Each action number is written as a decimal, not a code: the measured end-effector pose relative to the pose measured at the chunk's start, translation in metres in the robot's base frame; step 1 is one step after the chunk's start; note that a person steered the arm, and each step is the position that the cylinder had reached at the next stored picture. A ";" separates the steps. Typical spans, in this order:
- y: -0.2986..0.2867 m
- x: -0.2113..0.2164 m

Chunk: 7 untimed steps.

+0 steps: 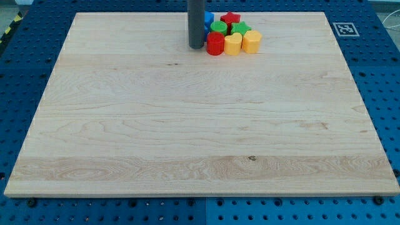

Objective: Slide the group of blocks up a bit

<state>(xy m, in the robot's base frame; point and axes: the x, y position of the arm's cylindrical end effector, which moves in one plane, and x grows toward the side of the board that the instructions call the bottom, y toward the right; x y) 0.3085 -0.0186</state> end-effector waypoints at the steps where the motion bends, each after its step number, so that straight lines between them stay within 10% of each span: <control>1: -0.018 0.010; 7: 0.150 0.071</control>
<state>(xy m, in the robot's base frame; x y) 0.3798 0.1313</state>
